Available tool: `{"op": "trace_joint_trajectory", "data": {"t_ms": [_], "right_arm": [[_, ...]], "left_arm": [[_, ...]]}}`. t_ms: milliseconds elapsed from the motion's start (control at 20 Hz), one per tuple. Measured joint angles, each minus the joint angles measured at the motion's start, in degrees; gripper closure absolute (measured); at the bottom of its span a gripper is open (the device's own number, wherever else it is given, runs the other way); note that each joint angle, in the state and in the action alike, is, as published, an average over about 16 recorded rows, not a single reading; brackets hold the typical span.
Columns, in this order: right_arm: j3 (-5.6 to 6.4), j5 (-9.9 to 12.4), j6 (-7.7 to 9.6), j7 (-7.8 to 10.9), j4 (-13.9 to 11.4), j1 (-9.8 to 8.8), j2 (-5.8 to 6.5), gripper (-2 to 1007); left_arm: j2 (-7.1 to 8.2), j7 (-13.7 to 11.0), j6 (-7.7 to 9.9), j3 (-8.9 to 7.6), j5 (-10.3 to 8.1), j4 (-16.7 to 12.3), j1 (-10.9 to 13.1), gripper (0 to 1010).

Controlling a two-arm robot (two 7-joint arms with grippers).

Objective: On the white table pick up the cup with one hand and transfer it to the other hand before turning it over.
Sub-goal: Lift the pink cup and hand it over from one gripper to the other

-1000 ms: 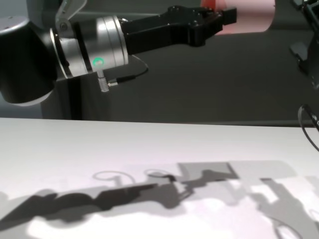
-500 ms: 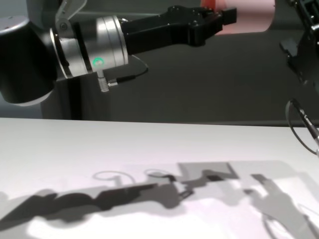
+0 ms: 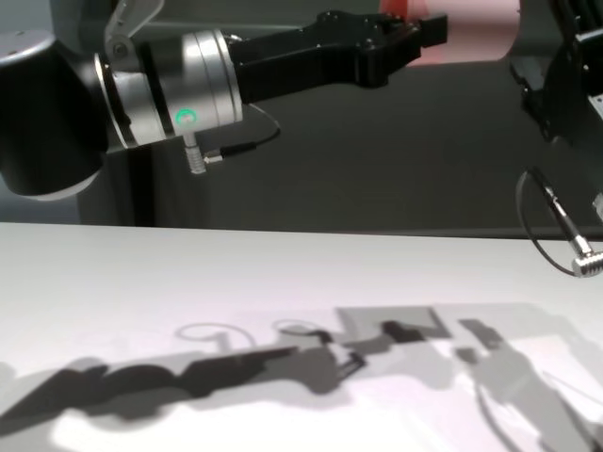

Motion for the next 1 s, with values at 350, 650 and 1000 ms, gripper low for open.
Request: {"op": "trace_joint_trajectory", "data": {"t_ms": [350,650,1000], "right_arm": [[-0.45,2.5,0.61,2.11,2.7,1.99,-0.01,5],[-0.86,4.3,1.05,3.67,4.8,3.34,-0.01,5],[-1.44,6.4,1.54,5.39,7.6,4.95,-0.19,5]], "left_arm": [[0.00,0.0,0.00,0.00,0.00,0.0,0.0,958],[0.00,0.0,0.00,0.00,0.00,0.0,0.0,958],[0.00,0.0,0.00,0.00,0.00,0.0,0.0,958]]}}
